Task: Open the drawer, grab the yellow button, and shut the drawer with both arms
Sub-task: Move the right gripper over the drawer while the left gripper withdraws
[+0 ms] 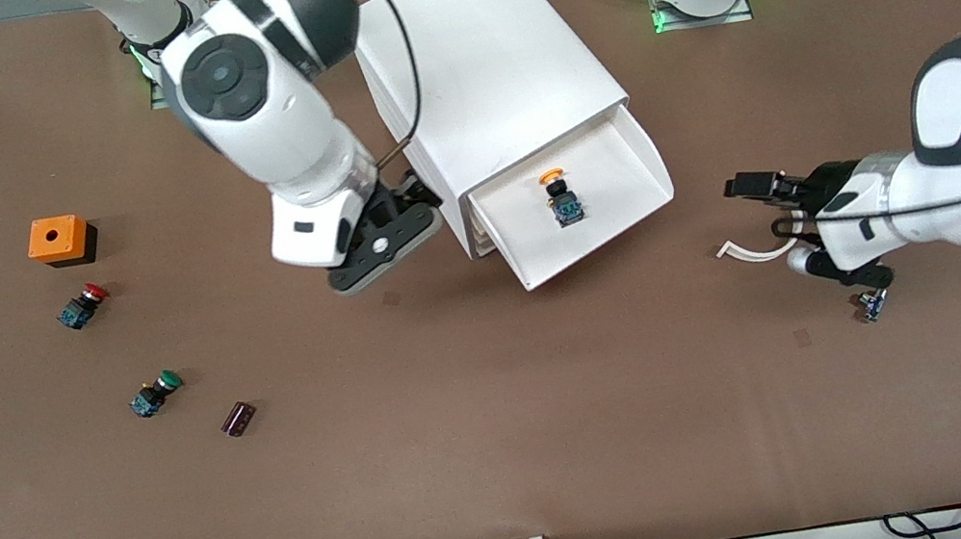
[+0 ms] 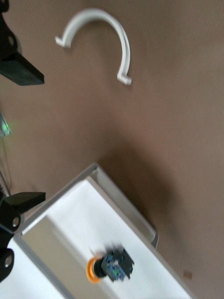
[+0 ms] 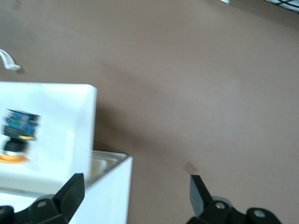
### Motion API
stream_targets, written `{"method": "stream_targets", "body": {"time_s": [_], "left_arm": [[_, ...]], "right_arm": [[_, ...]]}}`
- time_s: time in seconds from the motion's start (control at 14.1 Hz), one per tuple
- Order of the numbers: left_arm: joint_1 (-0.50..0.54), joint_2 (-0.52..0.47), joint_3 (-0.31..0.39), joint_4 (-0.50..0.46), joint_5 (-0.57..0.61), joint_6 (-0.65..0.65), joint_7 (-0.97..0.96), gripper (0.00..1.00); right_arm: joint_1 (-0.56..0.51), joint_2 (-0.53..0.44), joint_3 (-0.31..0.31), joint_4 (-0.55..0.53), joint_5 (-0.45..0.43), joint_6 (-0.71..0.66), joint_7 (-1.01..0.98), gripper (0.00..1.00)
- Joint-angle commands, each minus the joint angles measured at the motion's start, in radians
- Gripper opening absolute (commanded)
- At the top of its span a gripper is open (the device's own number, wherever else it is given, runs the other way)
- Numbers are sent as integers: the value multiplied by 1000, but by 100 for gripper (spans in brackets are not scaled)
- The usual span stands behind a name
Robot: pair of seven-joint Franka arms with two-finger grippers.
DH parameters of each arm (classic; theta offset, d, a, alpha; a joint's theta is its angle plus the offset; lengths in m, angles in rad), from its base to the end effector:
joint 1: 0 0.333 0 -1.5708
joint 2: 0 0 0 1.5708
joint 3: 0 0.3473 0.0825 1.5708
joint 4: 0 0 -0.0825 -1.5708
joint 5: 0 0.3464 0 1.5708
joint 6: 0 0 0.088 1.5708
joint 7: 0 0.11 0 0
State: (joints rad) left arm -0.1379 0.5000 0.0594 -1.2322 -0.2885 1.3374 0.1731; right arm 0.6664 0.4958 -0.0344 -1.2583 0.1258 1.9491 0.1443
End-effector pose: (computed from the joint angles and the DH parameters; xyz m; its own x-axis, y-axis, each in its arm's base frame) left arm 0.6279 -0.0949 0.4932 0.8966 -0.2986 -0.3269 -0.1948 -0.9291 0.3145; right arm 0.5569 0.4261 0.5269 0.8882 0.4251 0.1745 0.4491 -0.8834 -0.1336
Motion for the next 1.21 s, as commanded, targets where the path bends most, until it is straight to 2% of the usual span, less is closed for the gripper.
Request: {"method": "stream_targets", "body": {"time_s": [0.0,0.14,0.28,0.64,0.85,1.0,1.14], "left_arm": [[-6,-15,13,124,122,-59,-20,100],[-2,-15,17,195,228,-109,-29,100],[1,-23,19,200,303,-107,-78,100],[7,-29,20,200,304,-95,-158,100],[8,-32,20,198,305,-98,-168,100],[8,-32,14,198,304,-98,-190,100],[8,-32,14,198,304,-98,-193,100]], "right_arm": [[59,82,-15,117,9,39,113,100],[87,125,-15,157,9,91,164,100],[123,158,-16,171,8,166,239,100],[194,230,-25,188,5,289,308,100],[242,254,-25,186,-81,304,320,100],[262,268,-25,186,-92,304,380,100],[271,277,-24,186,-135,300,382,92]]}}
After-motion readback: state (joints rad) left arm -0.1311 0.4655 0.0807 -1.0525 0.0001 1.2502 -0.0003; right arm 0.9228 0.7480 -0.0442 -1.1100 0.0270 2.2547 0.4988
